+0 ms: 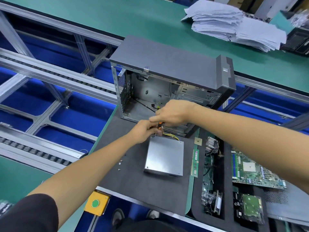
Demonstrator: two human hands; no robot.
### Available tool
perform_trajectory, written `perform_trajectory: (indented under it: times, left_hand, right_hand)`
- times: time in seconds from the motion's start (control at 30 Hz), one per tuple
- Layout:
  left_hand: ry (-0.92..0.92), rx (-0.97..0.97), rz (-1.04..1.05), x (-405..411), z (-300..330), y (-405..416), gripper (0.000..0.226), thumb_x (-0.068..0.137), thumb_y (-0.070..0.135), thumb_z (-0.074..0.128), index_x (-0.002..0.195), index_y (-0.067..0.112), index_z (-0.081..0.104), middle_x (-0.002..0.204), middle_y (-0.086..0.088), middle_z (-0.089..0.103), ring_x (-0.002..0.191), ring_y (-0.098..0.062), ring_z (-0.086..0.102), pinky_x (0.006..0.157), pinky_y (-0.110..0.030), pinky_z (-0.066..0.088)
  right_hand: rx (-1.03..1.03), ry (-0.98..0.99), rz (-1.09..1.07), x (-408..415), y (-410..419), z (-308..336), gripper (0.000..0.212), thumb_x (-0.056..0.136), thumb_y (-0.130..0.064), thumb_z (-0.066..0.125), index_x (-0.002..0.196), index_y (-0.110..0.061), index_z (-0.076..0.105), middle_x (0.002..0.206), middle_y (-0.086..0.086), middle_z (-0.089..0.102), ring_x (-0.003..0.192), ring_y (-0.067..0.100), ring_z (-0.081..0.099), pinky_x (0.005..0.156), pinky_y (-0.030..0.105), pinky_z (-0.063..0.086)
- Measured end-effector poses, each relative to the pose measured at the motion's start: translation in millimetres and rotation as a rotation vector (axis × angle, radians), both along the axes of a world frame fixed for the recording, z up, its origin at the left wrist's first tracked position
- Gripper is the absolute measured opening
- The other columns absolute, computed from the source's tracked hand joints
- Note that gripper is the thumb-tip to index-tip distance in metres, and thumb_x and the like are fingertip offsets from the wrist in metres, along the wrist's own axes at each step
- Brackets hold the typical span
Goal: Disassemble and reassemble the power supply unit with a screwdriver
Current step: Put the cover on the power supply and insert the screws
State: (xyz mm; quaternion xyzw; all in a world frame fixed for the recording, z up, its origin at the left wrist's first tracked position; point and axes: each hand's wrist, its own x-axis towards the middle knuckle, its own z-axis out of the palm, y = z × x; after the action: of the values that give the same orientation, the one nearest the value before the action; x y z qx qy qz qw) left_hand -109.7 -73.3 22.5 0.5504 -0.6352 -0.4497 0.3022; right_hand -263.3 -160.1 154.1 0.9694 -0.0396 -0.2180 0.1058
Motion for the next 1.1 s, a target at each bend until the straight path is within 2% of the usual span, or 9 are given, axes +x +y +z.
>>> perform_trajectory:
  times: [0.1, 0.27, 0.4, 0.57, 0.67, 0.77, 0.9, 1.0, 1.1]
  left_hand:
    - [0.015, 0.076, -0.013, -3, 10, -2, 0.021, 0.087, 0.026, 0.081, 0.101, 0.016, 0.069, 0.092, 0.001, 0.076, 0.089, -0.012, 0.070, 0.086, -0.035, 0.055]
    - [0.044, -0.131, 0.232, -10, 13, -1, 0.015, 0.078, 0.028, 0.087, 0.083, 0.022, 0.073, 0.073, -0.001, 0.072, 0.069, -0.008, 0.057, 0.067, -0.034, 0.046]
    - [0.015, -0.143, 0.132, 3, 12, -2, 0.010, 0.085, 0.021, 0.081, 0.083, 0.015, 0.074, 0.074, -0.004, 0.071, 0.067, -0.005, 0.053, 0.065, -0.029, 0.042]
    - [-0.050, -0.048, -0.098, 17, 23, -6, 0.034, 0.094, 0.002, 0.065, 0.084, 0.033, 0.071, 0.094, -0.001, 0.077, 0.091, -0.011, 0.071, 0.092, -0.042, 0.056]
    - [-0.018, -0.002, -0.155, 18, 30, -7, 0.028, 0.084, 0.013, 0.074, 0.079, 0.039, 0.067, 0.085, 0.007, 0.074, 0.081, -0.004, 0.065, 0.085, -0.041, 0.057]
    - [0.089, -0.051, 0.004, 10, 20, -1, 0.034, 0.069, 0.016, 0.089, 0.069, 0.043, 0.069, 0.068, 0.013, 0.070, 0.067, 0.006, 0.056, 0.060, -0.019, 0.048]
    - [-0.013, -0.123, 0.050, 8, 11, 3, 0.055, 0.086, 0.004, 0.072, 0.059, 0.050, 0.060, 0.051, 0.029, 0.053, 0.049, 0.014, 0.045, 0.049, -0.006, 0.033]
    - [-0.046, -0.116, -0.047, 12, 21, -7, 0.036, 0.090, 0.010, 0.074, 0.070, 0.036, 0.061, 0.063, 0.020, 0.063, 0.063, 0.007, 0.056, 0.061, -0.009, 0.040]
    - [0.019, -0.050, -0.162, 14, 32, -14, 0.014, 0.090, 0.010, 0.076, 0.103, 0.005, 0.073, 0.098, -0.002, 0.077, 0.097, -0.021, 0.071, 0.090, -0.032, 0.054]
  right_hand:
    - [-0.024, 0.000, -0.065, 5, 6, -2, 0.027, 0.098, -0.032, 0.050, 0.123, -0.023, 0.044, 0.096, 0.007, 0.066, 0.079, 0.035, 0.064, 0.057, 0.035, 0.034]
    - [0.128, -0.047, -0.726, 18, 14, -11, 0.024, 0.096, -0.034, 0.049, 0.109, -0.015, 0.055, 0.102, 0.013, 0.065, 0.086, 0.034, 0.059, 0.068, 0.037, 0.040]
    - [0.220, -0.095, -0.424, 6, 5, -3, 0.035, 0.094, -0.048, 0.056, 0.103, -0.024, 0.034, 0.073, -0.011, 0.051, 0.062, 0.022, 0.052, 0.054, 0.034, 0.030]
    - [0.058, 0.054, 0.181, 9, -7, 4, 0.016, 0.102, -0.037, 0.049, 0.117, -0.033, 0.044, 0.100, -0.004, 0.059, 0.065, 0.025, 0.051, 0.055, 0.038, 0.046]
    - [0.045, 0.007, 0.096, 7, 6, -6, 0.009, 0.102, -0.033, 0.045, 0.110, -0.029, 0.042, 0.095, 0.001, 0.065, 0.069, 0.030, 0.057, 0.055, 0.036, 0.041]
    - [0.020, -0.082, -0.226, 17, 26, -17, 0.017, 0.100, -0.028, 0.046, 0.115, -0.022, 0.049, 0.074, 0.004, 0.053, 0.074, 0.033, 0.059, 0.055, 0.035, 0.033]
    - [0.113, -0.073, -0.485, 29, 31, -23, 0.022, 0.099, -0.028, 0.051, 0.113, -0.014, 0.042, 0.070, -0.001, 0.040, 0.082, 0.035, 0.060, 0.058, 0.035, 0.030]
    - [0.052, -0.078, -0.322, 26, 16, -9, 0.036, 0.095, -0.041, 0.055, 0.116, -0.018, 0.036, 0.079, 0.000, 0.051, 0.069, 0.032, 0.056, 0.052, 0.034, 0.031]
    - [0.046, 0.081, -0.002, 25, 1, 6, 0.027, 0.094, -0.034, 0.055, 0.114, -0.030, 0.037, 0.089, -0.005, 0.064, 0.062, 0.028, 0.050, 0.052, 0.033, 0.034]
